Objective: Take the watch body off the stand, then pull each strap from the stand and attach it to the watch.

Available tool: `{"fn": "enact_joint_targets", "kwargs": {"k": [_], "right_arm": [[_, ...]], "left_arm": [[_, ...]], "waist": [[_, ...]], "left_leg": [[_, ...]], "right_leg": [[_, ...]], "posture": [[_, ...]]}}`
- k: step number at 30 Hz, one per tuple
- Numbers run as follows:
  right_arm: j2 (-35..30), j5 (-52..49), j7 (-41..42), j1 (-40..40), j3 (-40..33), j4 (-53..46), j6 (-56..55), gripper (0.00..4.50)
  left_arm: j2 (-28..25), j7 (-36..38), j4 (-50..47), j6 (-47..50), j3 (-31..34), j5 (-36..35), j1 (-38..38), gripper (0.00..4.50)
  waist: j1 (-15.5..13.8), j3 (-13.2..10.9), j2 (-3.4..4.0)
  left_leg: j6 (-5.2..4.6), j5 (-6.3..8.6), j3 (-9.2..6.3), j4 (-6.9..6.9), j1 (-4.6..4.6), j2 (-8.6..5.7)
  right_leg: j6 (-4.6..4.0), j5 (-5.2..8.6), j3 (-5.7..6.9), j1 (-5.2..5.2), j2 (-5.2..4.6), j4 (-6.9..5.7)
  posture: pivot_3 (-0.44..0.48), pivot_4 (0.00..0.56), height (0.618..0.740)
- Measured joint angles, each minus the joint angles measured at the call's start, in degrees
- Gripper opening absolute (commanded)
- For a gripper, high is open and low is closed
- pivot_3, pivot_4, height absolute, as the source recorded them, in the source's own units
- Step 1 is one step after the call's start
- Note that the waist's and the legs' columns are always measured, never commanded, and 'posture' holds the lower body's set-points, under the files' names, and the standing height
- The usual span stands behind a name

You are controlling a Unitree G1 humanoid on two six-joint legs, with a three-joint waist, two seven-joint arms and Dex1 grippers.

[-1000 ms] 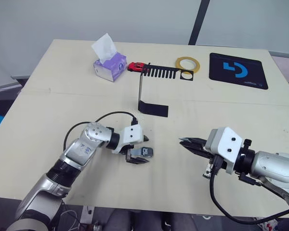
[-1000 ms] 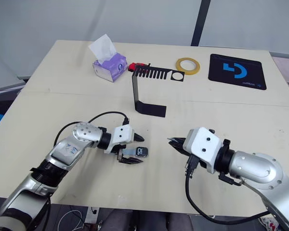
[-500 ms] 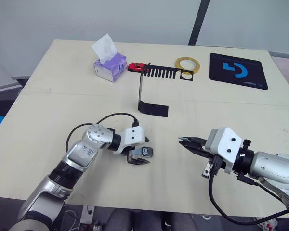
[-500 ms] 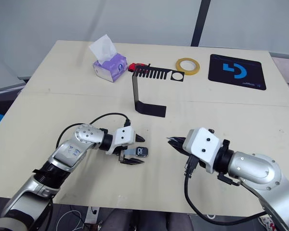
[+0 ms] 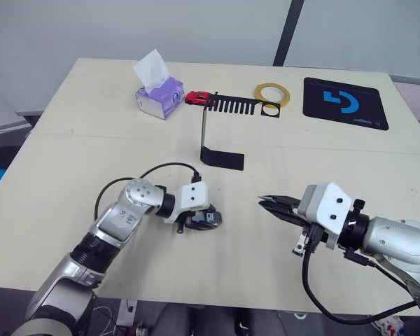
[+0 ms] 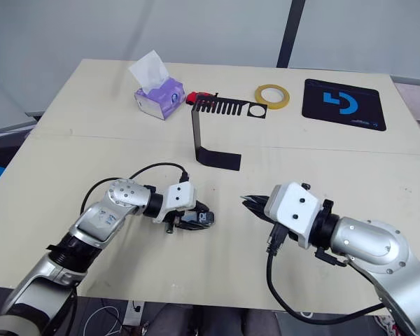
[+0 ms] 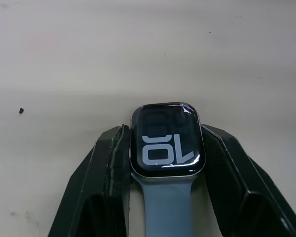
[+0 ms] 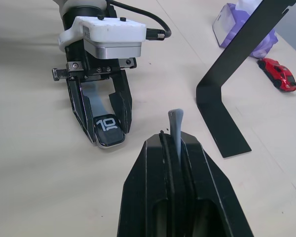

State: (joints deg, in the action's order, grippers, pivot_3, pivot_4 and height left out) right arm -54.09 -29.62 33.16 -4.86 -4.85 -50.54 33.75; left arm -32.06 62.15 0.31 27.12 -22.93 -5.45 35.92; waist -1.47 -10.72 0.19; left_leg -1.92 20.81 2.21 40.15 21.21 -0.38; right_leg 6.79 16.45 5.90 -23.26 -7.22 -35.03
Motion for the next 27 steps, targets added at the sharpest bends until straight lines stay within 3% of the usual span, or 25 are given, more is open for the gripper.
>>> {"fn": "enact_joint_targets", "kwargs": {"k": [4, 13, 20, 27], "right_arm": [[-0.15, 2.5, 1.4, -2.08, 1.09, 0.35, -0.44, 0.0], [-3.42, 17.63, 7.29, -8.07, 11.27, 5.03, -9.82, 0.0], [-1.94, 29.05, 10.26, -13.2, 18.52, 12.15, -18.39, 0.0], [0.07, 34.88, 12.26, -14.36, 20.57, 16.0, -23.02, 0.0]], "left_arm": [[1.86, 0.75, 3.14, 9.01, 1.87, -2.82, 3.86, 1.67], [5.41, 2.25, 5.05, 35.53, 6.55, -14.8, 13.96, 1.67], [6.62, 0.32, 6.93, 40.62, 6.87, -17.64, 15.41, 1.67], [7.28, -2.25, 7.28, 42.45, 7.8, -19.33, 15.56, 1.67]], "waist": [[-0.03, 0.0, 0.0], [0.04, 0.0, 0.0], [0.16, 0.0, 0.0], [0.02, 0.0, 0.0]], "left_leg": [[-0.01, 0.0, 0.0, 0.03, 0.04, 0.0], [-0.01, 0.0, -0.03, 0.04, 0.05, -0.01], [0.03, -0.02, -0.01, 0.06, 0.03, 0.01], [0.04, -0.02, -0.03, 0.07, 0.08, -0.01]], "right_leg": [[0.0, 0.0, 0.0, -0.01, 0.01, -0.02], [0.0, 0.0, 0.02, -0.02, 0.01, -0.04], [0.0, 0.0, -0.01, -0.02, 0.03, -0.06], [0.0, 0.0, 0.02, -0.04, 0.01, -0.06]], "posture": [[0.0, 0.15, 0.738], [0.0, 0.15, 0.738], [0.0, 0.15, 0.738], [0.0, 0.15, 0.738]]}}
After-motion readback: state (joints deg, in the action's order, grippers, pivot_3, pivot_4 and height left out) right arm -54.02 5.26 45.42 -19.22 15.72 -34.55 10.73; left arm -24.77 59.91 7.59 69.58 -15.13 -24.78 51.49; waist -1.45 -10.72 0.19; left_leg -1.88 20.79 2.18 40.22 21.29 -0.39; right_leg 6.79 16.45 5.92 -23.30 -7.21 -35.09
